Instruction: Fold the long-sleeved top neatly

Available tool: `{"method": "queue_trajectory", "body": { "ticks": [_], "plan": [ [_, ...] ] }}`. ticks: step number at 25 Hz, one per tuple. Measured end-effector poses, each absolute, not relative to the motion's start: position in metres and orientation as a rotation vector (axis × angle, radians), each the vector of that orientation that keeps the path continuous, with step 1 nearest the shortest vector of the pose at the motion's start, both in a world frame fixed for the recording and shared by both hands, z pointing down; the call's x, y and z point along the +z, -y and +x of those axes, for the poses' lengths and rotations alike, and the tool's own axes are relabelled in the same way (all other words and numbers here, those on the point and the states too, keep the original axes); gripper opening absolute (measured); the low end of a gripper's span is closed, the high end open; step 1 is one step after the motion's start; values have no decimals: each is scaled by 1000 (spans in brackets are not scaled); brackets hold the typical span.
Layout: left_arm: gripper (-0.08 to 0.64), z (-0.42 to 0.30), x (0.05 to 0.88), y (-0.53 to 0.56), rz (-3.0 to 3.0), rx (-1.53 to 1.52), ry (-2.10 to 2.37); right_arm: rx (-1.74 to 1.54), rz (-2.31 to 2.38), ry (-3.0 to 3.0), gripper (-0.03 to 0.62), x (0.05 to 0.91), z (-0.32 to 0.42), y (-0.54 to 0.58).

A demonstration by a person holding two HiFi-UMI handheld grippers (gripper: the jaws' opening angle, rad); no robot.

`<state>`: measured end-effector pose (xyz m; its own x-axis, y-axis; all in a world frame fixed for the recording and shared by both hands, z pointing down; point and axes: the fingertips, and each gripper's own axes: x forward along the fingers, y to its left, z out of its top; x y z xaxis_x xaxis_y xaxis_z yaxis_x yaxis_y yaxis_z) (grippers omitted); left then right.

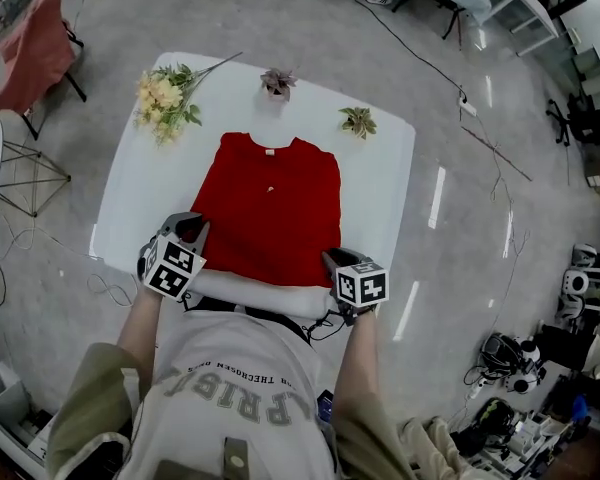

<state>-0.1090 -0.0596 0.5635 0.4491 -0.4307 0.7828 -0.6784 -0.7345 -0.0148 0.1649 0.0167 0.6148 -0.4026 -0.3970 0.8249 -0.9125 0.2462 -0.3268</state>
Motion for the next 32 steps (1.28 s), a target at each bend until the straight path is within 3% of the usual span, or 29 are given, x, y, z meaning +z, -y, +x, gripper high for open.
{"method": "queue_trajectory", "body": {
  "ticks": [1, 2, 8, 15, 19, 21, 25, 27, 28, 30, 32],
  "plan": [
    [32, -109, 560, 61, 2410, 1162, 959, 1087, 1207, 1930, 20, 610, 165, -15],
    [32, -108, 556, 62, 2417, 1150, 970, 1062, 1226, 1941, 9, 604, 166, -14],
    [32, -111, 556, 76, 2393, 1116, 1050, 883, 1347, 1971, 8, 569, 181, 12],
    [35, -118, 619, 87, 2239, 1331, 1032, 783, 1268, 1841, 8, 616, 177, 32],
    [50, -118, 620, 86, 2256, 1258, 1070, 715, 1303, 1799, 9, 620, 181, 37],
    [170, -122, 610, 86, 2279, 1182, 1120, 730, 1373, 1797, 16, 611, 187, 36],
    [227, -148, 588, 79, 2265, 1096, 1205, 851, 1476, 1876, 34, 584, 201, 24],
    [227, -167, 581, 75, 2243, 1101, 1250, 919, 1410, 1927, 193, 578, 204, 9],
    [227, -177, 578, 73, 2232, 1111, 1270, 941, 1355, 1954, 232, 576, 204, 0],
    [227, -195, 573, 65, 2219, 1130, 1270, 933, 1241, 1987, 278, 572, 205, -20],
    [227, -201, 572, 48, 2222, 1160, 1168, 881, 1139, 1996, 279, 571, 204, -38]
  ]
}}
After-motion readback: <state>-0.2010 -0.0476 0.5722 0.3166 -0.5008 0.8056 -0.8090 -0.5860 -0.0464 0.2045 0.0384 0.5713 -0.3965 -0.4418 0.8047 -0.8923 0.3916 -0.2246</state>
